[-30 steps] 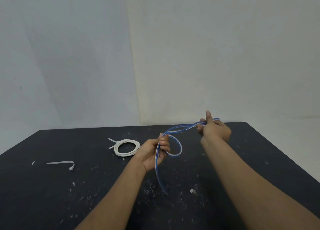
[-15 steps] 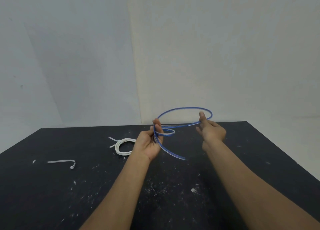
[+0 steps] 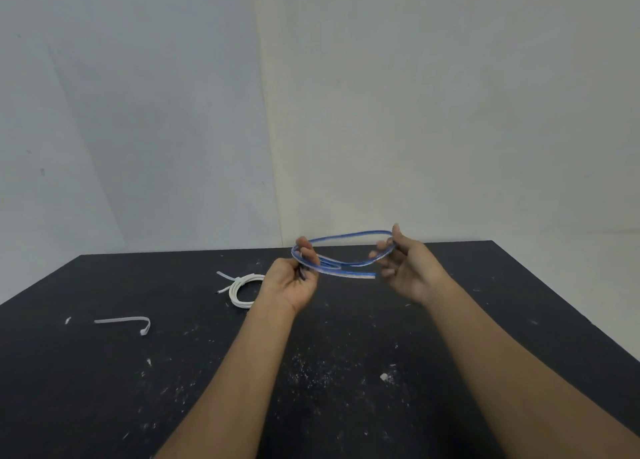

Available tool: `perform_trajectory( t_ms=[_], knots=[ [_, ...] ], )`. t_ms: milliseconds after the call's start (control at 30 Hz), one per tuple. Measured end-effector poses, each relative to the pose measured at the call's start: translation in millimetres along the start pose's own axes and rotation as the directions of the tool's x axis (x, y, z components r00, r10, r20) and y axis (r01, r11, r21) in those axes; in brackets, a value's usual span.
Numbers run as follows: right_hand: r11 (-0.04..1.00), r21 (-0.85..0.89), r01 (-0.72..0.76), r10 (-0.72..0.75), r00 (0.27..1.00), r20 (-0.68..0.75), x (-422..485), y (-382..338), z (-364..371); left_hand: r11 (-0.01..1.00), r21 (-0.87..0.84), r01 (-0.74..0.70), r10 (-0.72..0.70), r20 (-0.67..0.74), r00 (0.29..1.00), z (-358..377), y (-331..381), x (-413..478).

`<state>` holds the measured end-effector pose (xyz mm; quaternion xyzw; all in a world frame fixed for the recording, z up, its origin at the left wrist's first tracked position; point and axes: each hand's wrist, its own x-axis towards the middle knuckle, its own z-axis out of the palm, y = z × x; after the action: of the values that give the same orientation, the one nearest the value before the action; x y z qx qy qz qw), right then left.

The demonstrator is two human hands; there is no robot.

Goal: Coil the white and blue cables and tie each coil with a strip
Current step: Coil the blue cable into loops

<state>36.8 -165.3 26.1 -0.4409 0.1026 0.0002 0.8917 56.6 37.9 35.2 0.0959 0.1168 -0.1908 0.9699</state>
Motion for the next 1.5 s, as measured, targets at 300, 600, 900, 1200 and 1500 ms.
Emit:
perform_trajectory(
  t_ms=[300,600,900,1200,1500],
  knots=[
    [0.860,0.372,0.349,-0.212,0.907,-0.363,-3,-8,1,0.937,0.279,0.209,-0.237,0.069,0.969,-11,-8,-14],
    [0.997,-0.034,0.071,-0.077,0.964,-0.254,1,7,-11,0.991,0.069,0.111,-0.114,0.052,0.992,-11,-7,-3],
    [0.891,-0.150,0.429,-0.426,0.903,0.048,0,8,-2,0.999,0.034,-0.014,0.019,-0.140,0.990,-30,-4,7],
    [0.525,-0.784,0.331,-0.337,0.927,0.166,10,19,-11,0.999,0.010,-0.043,0.044,-0.150,0.988,-26,7,6],
    [-0.227,-0.946,0.233,-0.396,0.865,0.309,7,18,-21,0.998,-0.058,-0.040,0.032,-0.124,0.992,-21,17,-3]
  ],
)
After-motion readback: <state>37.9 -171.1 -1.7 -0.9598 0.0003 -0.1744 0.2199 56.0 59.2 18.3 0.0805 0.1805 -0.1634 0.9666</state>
